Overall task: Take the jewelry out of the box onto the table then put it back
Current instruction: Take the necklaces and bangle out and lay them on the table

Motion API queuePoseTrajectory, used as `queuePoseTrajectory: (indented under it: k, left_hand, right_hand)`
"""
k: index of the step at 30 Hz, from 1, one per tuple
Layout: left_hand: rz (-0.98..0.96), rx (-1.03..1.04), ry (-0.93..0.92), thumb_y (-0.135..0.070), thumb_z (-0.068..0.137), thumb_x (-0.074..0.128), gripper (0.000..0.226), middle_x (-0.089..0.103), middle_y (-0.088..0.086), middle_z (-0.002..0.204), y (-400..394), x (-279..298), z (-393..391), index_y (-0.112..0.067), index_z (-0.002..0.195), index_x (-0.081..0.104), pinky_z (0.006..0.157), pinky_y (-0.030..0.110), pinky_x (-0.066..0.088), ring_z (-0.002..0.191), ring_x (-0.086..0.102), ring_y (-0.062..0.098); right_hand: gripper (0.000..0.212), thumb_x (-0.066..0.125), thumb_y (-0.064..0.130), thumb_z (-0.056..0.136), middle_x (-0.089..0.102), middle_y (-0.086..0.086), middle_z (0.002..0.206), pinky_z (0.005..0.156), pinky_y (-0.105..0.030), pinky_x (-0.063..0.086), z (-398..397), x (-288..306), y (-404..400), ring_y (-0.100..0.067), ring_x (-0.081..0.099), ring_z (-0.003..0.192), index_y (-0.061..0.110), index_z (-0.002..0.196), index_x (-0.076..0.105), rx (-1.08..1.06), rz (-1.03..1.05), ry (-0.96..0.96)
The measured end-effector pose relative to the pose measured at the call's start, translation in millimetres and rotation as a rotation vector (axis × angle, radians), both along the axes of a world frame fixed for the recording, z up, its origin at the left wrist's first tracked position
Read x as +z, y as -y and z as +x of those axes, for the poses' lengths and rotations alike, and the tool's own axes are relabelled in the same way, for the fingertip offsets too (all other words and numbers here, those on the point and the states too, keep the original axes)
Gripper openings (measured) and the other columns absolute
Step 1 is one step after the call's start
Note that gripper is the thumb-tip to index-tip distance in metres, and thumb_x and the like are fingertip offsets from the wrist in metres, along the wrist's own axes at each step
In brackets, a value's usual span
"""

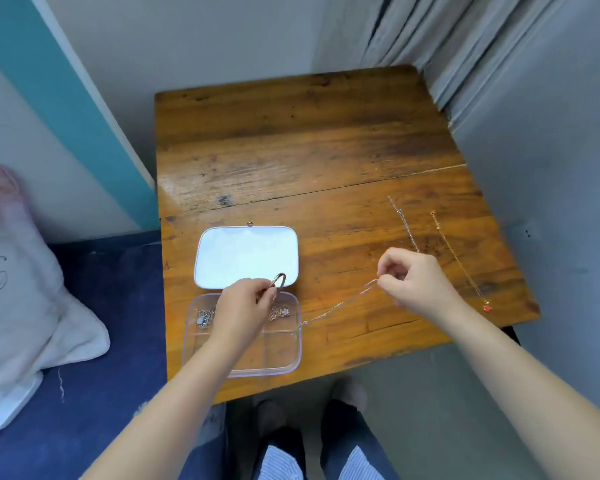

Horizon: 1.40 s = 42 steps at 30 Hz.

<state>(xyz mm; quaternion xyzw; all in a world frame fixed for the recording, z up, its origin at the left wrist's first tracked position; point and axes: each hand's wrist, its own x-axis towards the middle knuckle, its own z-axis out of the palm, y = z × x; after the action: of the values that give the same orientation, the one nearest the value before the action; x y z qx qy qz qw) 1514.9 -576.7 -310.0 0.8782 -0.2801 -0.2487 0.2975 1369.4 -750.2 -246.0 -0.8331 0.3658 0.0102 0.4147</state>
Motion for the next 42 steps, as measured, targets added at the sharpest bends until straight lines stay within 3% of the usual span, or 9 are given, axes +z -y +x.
queuePoseTrajectory:
  k: [4,7,9,13,17,21,31,35,42]
  left_hand:
    - [-0.121,0.030,-0.114,-0.009,0.089,0.054,0.018,0.058,0.006,0.062,80.3,50.4,-6.1,-0.004,0.077,0.066,0.064,0.029,0.047,0.044,0.057,0.004]
    - [-0.158,-0.003,-0.118,-0.008,0.091,0.050,0.020,0.058,0.006,0.062,116.1,64.9,4.8,-0.010,0.074,0.060,0.065,0.032,0.053,0.044,0.057,0.001]
    - [-0.165,0.002,-0.113,-0.009,0.092,0.048,0.019,0.059,0.003,0.062,150.6,70.3,6.3,-0.009,0.079,0.062,0.073,0.038,0.056,0.048,0.060,0.002]
    - [-0.179,0.076,-0.080,-0.009,0.092,0.049,0.019,0.068,0.016,0.078,243.4,75.1,12.2,-0.004,0.093,0.068,0.084,0.039,0.055,0.073,0.065,0.026]
    - [-0.183,0.157,0.007,-0.010,0.091,0.053,0.019,0.073,0.019,0.096,317.0,65.4,24.8,-0.002,0.098,0.069,0.088,0.033,0.052,0.091,0.065,0.030]
    - [-0.136,0.176,0.123,-0.012,0.089,0.055,0.019,0.073,0.018,0.095,371.3,38.9,34.9,-0.004,0.093,0.072,0.077,0.026,0.047,0.092,0.063,0.032]
    - [0.140,-0.050,0.279,-0.013,0.089,0.054,0.020,0.065,0.018,0.110,392.3,-72.8,6.8,-0.008,0.100,0.070,0.077,0.040,0.051,0.102,0.058,0.034]
    - [0.109,-0.151,0.345,-0.011,0.088,0.055,0.019,0.066,0.017,0.105,381.0,-84.9,-15.3,-0.006,0.097,0.070,0.070,0.042,0.051,0.100,0.056,0.034]
    - [0.136,-0.228,0.411,-0.011,0.088,0.053,0.023,0.061,0.020,0.109,371.3,-87.3,-25.5,-0.003,0.107,0.064,0.070,0.048,0.054,0.103,0.052,0.035]
  right_hand:
    - [0.019,0.053,-0.003,0.077,0.058,-0.007,0.053,0.037,-0.003,0.039,-5.9,45.6,77.2,0.005,0.050,0.032,0.010,0.073,0.066,-0.065,-0.050,0.102]
    - [0.014,0.055,0.001,0.080,0.058,0.000,0.052,0.039,-0.003,0.043,12.4,55.5,111.5,0.006,0.052,0.034,0.008,0.079,0.067,-0.030,-0.088,0.136]
    - [0.014,0.055,0.004,0.080,0.061,-0.003,0.055,0.046,-0.008,0.047,22.2,60.9,145.5,-0.001,0.055,0.038,0.006,0.083,0.068,-0.018,-0.144,0.172]
    - [0.016,0.054,0.005,0.083,0.063,-0.007,0.071,0.052,-0.011,0.049,49.7,67.9,238.5,-0.009,0.056,0.052,0.004,0.092,0.067,0.063,-0.236,0.261]
    - [0.018,0.053,0.000,0.082,0.070,-0.020,0.086,0.076,-0.031,0.050,75.4,61.5,318.6,-0.027,0.063,0.074,-0.002,0.093,0.067,0.109,-0.337,0.350]
    - [0.018,0.055,-0.003,0.079,0.072,-0.023,0.090,0.075,-0.025,0.042,82.3,22.5,373.3,-0.033,0.064,0.083,-0.001,0.089,0.070,0.075,-0.446,0.391]
    - [0.019,0.056,-0.009,0.077,0.068,-0.023,0.085,0.073,-0.027,0.044,26.9,-131.0,352.5,-0.033,0.062,0.081,-0.002,0.087,0.071,0.241,-0.292,0.233]
    - [0.015,0.061,-0.012,0.072,0.066,-0.023,0.071,0.056,-0.042,0.057,-1.1,-144.0,332.6,-0.036,0.063,0.067,-0.004,0.082,0.070,0.372,-0.345,0.251]
    - [0.013,0.073,-0.009,0.062,0.067,-0.016,0.065,0.046,-0.031,0.056,-34.5,-150.5,313.6,-0.032,0.063,0.061,-0.002,0.073,0.070,0.413,-0.468,0.195]
